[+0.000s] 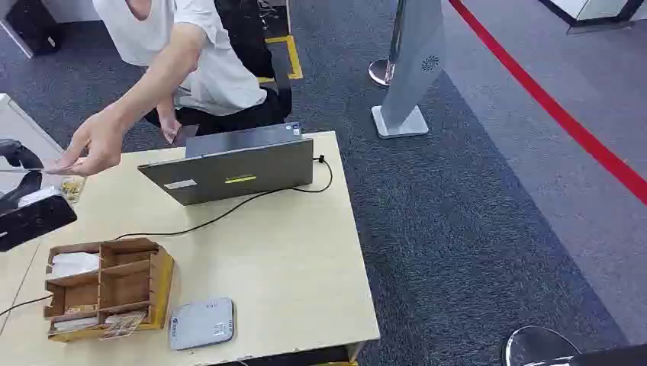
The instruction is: Pass the card to the sensor for recognition and then transmit it.
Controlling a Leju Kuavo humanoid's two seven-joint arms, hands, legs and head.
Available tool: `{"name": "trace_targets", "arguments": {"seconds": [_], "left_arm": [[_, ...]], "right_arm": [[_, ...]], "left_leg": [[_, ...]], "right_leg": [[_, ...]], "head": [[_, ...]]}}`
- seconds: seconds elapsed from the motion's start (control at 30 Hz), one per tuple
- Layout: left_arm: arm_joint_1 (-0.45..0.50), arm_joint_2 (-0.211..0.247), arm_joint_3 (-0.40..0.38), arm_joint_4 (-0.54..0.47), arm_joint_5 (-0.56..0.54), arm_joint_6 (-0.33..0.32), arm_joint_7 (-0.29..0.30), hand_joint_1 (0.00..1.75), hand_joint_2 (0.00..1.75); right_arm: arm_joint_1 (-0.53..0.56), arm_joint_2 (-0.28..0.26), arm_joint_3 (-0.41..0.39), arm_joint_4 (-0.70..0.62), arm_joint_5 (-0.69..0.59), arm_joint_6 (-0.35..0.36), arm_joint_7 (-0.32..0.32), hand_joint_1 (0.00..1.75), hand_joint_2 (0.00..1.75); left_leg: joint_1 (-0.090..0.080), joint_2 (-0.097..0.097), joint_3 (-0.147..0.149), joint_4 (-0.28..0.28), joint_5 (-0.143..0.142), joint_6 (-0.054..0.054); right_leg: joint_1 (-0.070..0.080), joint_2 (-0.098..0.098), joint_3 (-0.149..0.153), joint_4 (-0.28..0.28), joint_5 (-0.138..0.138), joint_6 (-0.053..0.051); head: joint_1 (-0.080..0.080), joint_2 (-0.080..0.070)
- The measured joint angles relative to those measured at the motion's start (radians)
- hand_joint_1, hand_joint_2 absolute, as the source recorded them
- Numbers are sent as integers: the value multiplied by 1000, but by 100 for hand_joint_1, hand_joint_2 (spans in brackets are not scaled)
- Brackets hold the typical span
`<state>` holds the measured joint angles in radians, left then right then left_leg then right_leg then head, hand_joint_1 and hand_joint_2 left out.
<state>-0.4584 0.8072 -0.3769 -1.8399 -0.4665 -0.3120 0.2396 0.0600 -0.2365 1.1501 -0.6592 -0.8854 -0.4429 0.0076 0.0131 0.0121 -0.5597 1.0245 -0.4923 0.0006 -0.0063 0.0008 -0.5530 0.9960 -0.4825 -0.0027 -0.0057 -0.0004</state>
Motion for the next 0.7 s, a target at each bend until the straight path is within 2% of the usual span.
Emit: {"name": "trace_targets", "arguments": {"seconds": [0.2, 0.37, 0.6, 0.7], "left_arm": [[4, 5, -6, 0, 0, 2, 0, 175, 175], [13, 13, -7, 0, 2, 10, -32, 175, 175], [91, -14, -6, -20, -123, 117, -47, 175, 175], [165, -30, 0, -69, -211, 184, -83, 175, 175]], "right_arm": [[0, 0, 0, 0, 11, 0, 0, 0, 175], [0, 0, 0, 0, 17, 0, 3, 0, 175], [7, -7, -5, -20, 33, -28, 26, 0, 175], [19, -15, -9, -56, 36, -66, 56, 0, 175]], "left_leg": [[0, 0, 0, 0, 0, 0], [0, 0, 0, 0, 0, 0], [0, 0, 0, 0, 0, 0], [-1, 0, 0, 0, 0, 0]], "right_leg": [[0, 0, 0, 0, 0, 0], [0, 0, 0, 0, 0, 0], [0, 0, 0, 0, 0, 0], [0, 0, 0, 0, 0, 0]], "head": [[0, 0], [0, 0], [0, 0], [0, 0]]}}
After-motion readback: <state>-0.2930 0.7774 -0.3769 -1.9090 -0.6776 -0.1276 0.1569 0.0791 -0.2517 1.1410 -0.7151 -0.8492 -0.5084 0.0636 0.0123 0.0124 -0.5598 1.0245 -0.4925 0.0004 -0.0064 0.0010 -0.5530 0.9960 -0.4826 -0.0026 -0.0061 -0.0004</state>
